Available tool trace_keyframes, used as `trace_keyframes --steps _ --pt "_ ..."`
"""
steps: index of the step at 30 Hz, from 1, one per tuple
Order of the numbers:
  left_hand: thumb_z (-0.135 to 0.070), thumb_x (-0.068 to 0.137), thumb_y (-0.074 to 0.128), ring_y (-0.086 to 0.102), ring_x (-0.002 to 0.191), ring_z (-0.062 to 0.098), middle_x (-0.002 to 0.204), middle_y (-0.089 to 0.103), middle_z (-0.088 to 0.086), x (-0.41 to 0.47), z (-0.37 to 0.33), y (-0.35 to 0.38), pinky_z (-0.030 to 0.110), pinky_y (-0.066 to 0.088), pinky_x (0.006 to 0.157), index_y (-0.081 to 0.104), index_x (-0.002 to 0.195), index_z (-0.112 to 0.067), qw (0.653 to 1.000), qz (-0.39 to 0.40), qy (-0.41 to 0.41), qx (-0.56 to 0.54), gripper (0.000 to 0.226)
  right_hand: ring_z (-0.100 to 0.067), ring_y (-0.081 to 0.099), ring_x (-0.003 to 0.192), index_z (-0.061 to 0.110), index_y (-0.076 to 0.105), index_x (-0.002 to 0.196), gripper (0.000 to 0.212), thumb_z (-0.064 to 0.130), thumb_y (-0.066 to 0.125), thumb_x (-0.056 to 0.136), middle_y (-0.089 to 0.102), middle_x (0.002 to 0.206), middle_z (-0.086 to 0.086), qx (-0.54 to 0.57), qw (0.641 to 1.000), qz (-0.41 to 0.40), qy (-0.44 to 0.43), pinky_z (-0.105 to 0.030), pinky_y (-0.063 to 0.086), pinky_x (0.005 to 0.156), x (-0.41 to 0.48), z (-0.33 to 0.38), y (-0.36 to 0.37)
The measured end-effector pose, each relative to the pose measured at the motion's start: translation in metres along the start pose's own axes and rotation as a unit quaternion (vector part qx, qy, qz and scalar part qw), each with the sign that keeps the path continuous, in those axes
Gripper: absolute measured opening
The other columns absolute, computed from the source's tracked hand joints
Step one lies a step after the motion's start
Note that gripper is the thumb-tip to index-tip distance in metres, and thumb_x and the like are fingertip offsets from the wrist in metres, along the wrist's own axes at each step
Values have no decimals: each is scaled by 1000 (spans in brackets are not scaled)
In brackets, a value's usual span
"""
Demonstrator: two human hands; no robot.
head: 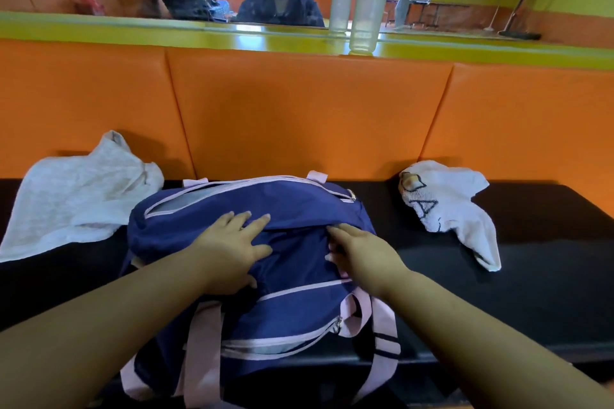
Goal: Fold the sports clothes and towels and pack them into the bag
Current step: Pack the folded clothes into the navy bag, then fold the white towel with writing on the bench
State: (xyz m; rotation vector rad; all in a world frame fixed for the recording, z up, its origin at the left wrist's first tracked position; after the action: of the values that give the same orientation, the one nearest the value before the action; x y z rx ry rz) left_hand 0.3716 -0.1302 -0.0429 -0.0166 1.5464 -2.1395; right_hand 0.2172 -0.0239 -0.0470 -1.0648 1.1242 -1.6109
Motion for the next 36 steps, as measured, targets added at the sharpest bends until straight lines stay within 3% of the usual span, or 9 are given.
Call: trace_keyframes --steps 2,4,8,12,16,21,27,31,36 --pt "-50 85 58 10 142 43 158 -5 17 -6 -4 -1 53 9 115 31 141 -37 999 -49 9 -17 63 -34 54 111 12 49 131 46 22 63 88 49 136 -8 -28 998 -43 -40 -38 50 80 -13 12 0" --pt "-41 60 82 42 125 51 148 32 26 -14 -7 -7 63 32 101 52 119 -33 996 -91 20 7 68 -37 58 99 9 56 114 46 17 77 74 53 124 -15 -33 992 -98 -67 -37 55 68 -32 16 -7" --pt "-35 44 88 62 104 39 122 62 16 -26 -22 -21 62 49 83 69 89 -25 980 -191 49 -16 50 -29 54 93 16 57 103 28 29 67 79 53 112 -6 -12 987 -136 -82 -32 50 69 -63 5 -17" --pt "-41 70 64 65 80 24 89 67 -2 -33 -41 -47 42 55 74 69 82 -24 952 -284 89 -70 21 -23 60 84 24 58 100 20 35 57 83 58 102 3 1 993 -104 -49 -32 52 61 -83 -17 -28" --pt "-42 78 46 58 61 20 70 62 -6 -13 -64 -62 29 48 51 67 76 -24 938 -306 131 -101 28 -21 62 79 28 58 98 22 41 59 81 60 95 7 -53 996 -68 0 -23 40 56 -99 -51 -43" --pt "-48 72 39 56 52 8 59 57 -16 23 -103 -100 18 36 45 58 62 -32 936 -311 132 -97 27 -13 52 111 35 53 119 33 51 51 90 52 121 14 -72 992 6 106 -28 41 75 -115 -104 -62" --pt "-50 78 40 61 60 13 65 60 -10 81 -160 -129 26 38 44 61 73 -31 945 -261 169 -99 29 -14 53 111 35 49 122 39 54 51 88 51 124 13 -67 968 67 232 -28 39 74 -128 -183 -76" --pt "-47 92 45 56 100 22 105 59 -4 133 -187 -148 32 34 68 56 108 -25 954 -220 157 -133 29 -16 54 108 30 49 122 43 54 53 87 54 119 8 -57 945 82 312 -31 45 78 -129 -241 -77" --pt "-42 92 49 41 118 23 125 46 -1 209 -208 -153 36 42 84 45 127 -24 964 -155 122 -176 40 -18 56 102 23 44 124 48 49 54 86 53 119 4 -19 921 56 384 -31 45 71 -122 -300 -68"
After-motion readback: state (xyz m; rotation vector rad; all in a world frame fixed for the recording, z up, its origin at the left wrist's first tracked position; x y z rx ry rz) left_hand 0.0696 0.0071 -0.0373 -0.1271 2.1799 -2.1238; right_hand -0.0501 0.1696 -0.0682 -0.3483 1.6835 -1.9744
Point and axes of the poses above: each hand's wrist, its own x-axis towards the middle knuckle, its own y-axis out of the palm, z = x × y, the point moved 7 cm from there along x, towards the middle knuckle
